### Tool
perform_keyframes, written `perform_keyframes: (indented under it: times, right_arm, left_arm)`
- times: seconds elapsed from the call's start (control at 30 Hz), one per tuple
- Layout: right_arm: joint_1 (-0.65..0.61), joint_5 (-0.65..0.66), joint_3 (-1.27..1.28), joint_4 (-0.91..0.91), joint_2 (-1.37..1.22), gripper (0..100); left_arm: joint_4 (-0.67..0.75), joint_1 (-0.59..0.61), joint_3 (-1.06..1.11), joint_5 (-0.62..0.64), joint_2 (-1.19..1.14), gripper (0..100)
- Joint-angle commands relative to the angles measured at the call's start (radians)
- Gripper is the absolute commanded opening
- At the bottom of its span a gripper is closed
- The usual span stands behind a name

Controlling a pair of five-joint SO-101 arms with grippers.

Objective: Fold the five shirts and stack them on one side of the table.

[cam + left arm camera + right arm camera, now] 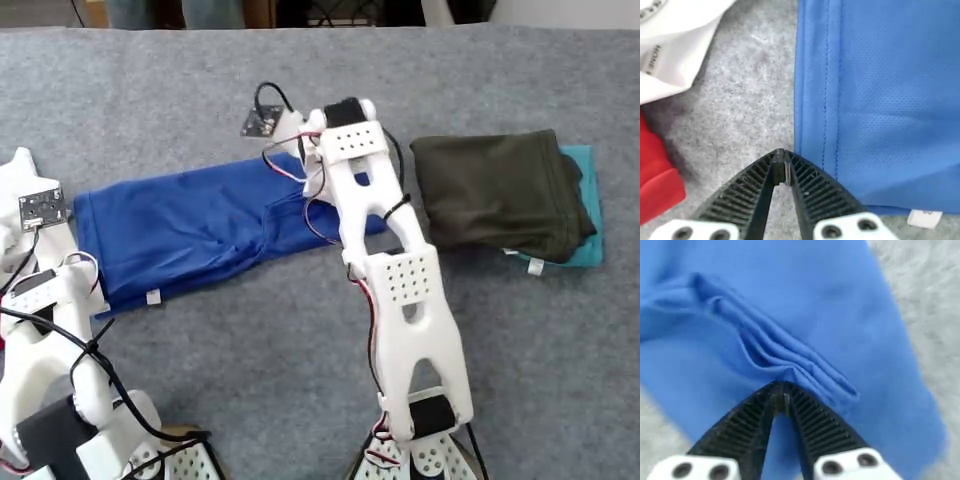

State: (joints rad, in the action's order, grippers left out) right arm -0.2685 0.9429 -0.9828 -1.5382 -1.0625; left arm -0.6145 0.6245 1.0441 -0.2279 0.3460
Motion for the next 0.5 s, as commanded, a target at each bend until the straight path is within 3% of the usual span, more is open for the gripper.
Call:
perform_keyframes:
  times: [0.0,0.2,0.33,0.47]
  right_arm:
    - [0.011,-0.032,-0.125,-0.026,-0.036,1.4]
    - [0.011,-0.048,-0.414,-0.224,-0.025,1.4]
    - [0.032,-0.098,-0.565,-0.218,-0.033,1.5]
    - [0.041,-0.1,-0.549,-0.213,-0.082,1.5]
  left_arm:
    - [0.006,0.008,-0.004,0.002,0.017,3]
    - [0.006,0.008,-0.004,0.002,0.017,3]
    - [0.006,0.008,-0.004,0.002,0.017,3]
    - [0.006,0.008,-0.004,0.002,0.017,3]
